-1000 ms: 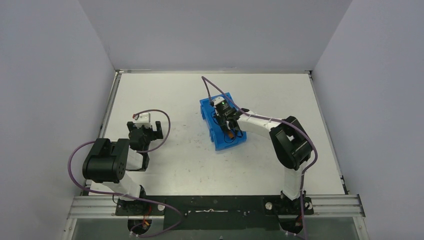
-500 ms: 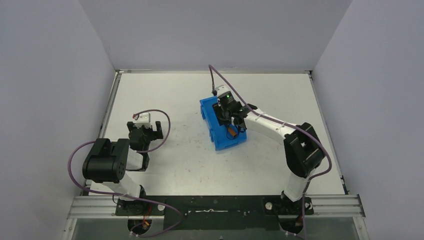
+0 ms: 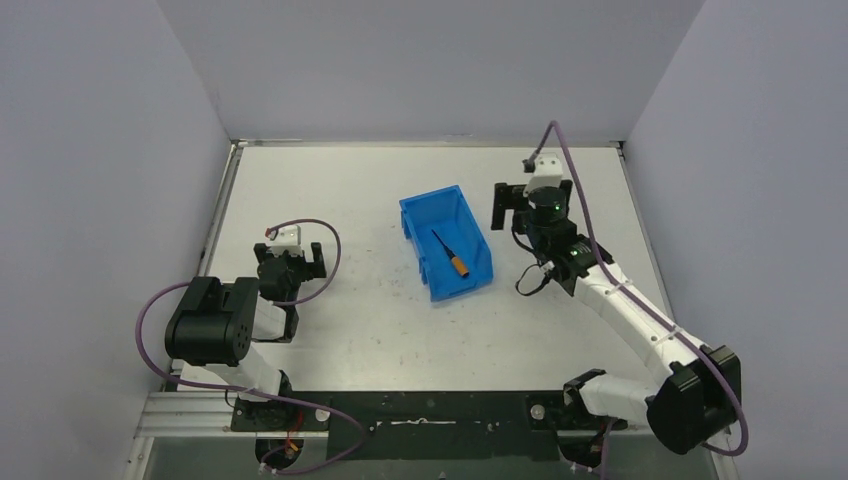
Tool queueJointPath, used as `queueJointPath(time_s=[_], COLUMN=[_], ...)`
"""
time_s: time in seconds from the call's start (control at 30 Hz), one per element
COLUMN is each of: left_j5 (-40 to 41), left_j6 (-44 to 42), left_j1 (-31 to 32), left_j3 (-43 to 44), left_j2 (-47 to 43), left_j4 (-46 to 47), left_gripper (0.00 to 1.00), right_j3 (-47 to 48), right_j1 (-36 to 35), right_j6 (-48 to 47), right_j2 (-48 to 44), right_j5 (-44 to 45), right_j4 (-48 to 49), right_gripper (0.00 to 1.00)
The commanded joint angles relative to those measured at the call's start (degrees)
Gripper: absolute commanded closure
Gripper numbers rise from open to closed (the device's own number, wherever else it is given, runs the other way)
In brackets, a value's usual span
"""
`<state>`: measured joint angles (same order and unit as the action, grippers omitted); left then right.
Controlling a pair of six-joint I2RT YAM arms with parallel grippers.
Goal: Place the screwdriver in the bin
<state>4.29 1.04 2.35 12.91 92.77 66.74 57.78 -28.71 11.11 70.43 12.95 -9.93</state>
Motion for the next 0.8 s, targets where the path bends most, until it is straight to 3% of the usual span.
queueJointPath(time_s=[0.0, 0.17, 0.33, 0.5, 0.77], left_j5=[0.5, 0.5, 0.5, 0.5, 0.1], left_j6=[0.3, 0.3, 0.3, 0.3, 0.6], left_j1=[-0.2, -0.2, -0.2, -0.2, -0.3], left_j3=[1.2, 1.2, 1.2, 1.2, 0.2], left_j2=[-0.3, -0.4, -0.4, -0.4, -0.6], left_j4=[3.5, 3.5, 3.4, 3.4, 5.2], left_gripper=[0.03, 0.03, 0.03, 0.03, 0.03], right_j3=[-9.2, -19.6, -32.0, -41.2, -43.0], right_j1=[5.4, 14.3, 20.0, 20.8, 20.7], right_j6=[2.5, 4.6, 4.7, 3.0, 2.3], right_j2=[-7.2, -14.4, -20.5, -23.4, -23.4], right_j5=[5.5, 5.9, 4.0, 2.3, 1.3], right_j4=[6.0, 9.3, 21.3, 30.7, 32.7], right_gripper=[0.0, 0.0, 0.0, 0.0, 0.0])
